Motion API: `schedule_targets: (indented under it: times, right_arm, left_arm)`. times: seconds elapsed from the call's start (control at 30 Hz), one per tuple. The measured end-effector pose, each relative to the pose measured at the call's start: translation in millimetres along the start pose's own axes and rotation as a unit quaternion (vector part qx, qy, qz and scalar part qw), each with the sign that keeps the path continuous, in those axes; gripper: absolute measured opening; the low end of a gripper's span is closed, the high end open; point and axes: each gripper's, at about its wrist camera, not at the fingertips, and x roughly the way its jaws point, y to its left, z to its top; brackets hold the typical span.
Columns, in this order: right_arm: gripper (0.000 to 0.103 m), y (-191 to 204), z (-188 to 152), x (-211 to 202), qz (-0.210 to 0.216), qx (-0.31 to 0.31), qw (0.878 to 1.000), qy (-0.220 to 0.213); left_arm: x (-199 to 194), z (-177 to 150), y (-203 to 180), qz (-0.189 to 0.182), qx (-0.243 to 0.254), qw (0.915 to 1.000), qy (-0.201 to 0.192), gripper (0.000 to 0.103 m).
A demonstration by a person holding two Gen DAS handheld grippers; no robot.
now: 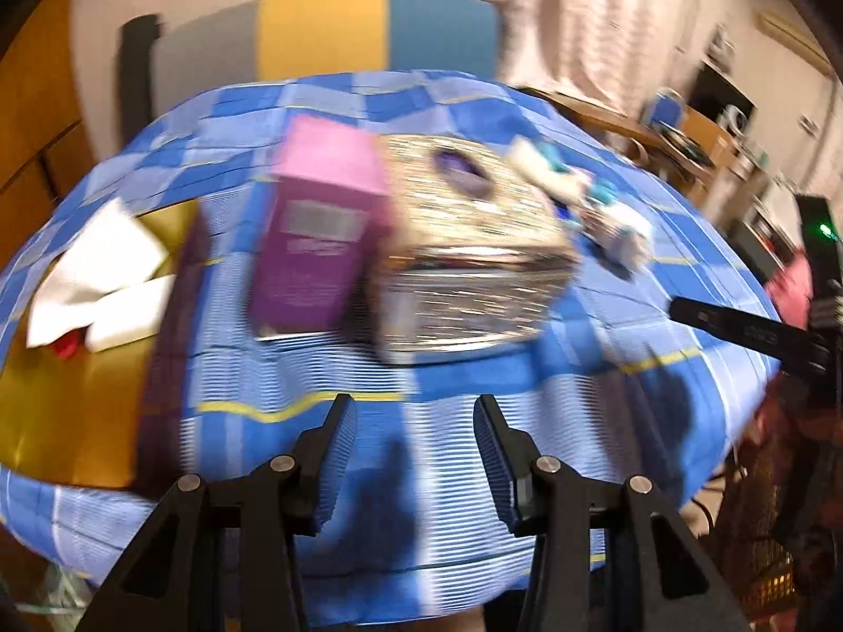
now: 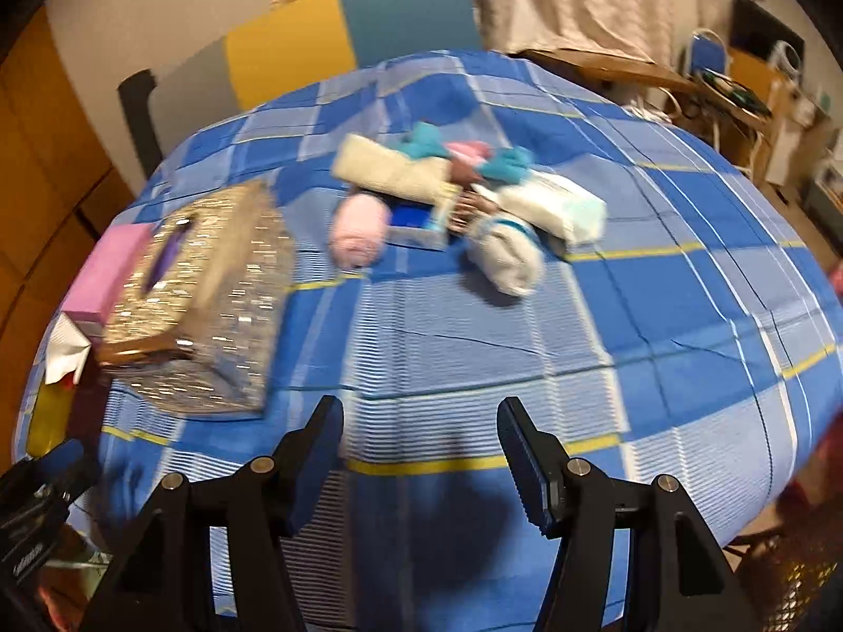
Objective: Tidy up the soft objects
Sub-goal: 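Move both tools back from the tray to the pile of soft items, then grasp the white glove with the right tool while the left tool grasps the beige wrap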
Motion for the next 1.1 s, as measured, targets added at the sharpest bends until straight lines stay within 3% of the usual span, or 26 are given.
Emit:
schedule_targets:
  times: [0.17, 0.33, 0.63, 0.83, 0.9, 1.0, 1.1]
  right_arm:
    - [0.062, -30, -7, 10, -0.003, 0.018, 1.0, 0.0]
    - [0.061, -41, 0, 27, 0.009, 0.029, 1.0, 0.001]
    - [0.061, -38, 56, 53, 0.009, 0.007, 0.999, -0.033]
    - [0.06, -33, 84, 87, -0.015, -0.012, 1.0, -0.024]
    - [0.058, -34, 87, 96, -0.023, -0.02, 0.999, -0.018]
    - [0.045, -40, 87, 102, -0.04, -0.023, 0.999, -0.016]
    - [0.039, -52, 84, 100, -0.028, -0.014, 0.999, -0.013]
  left_arm:
    - [16, -2, -39, -0.028, 0.034, 0.9987, 0.024, 0.046]
    - [28, -6, -61, -0.032, 0.057, 0.997, 0.043, 0.046]
    - [36, -5, -78, -0.037, 0.062, 0.9958, 0.056, 0.046]
    - [37, -1, -82, -0.036, 0.069, 0.9954, 0.055, 0.046]
    - [38, 1, -85, -0.037, 0.071, 0.9953, 0.054, 0.046]
    - [42, 4, -89, -0.038, 0.073, 0.995, 0.056, 0.046]
    - [45, 6, -95, -0.042, 0.077, 0.9945, 0.058, 0.046]
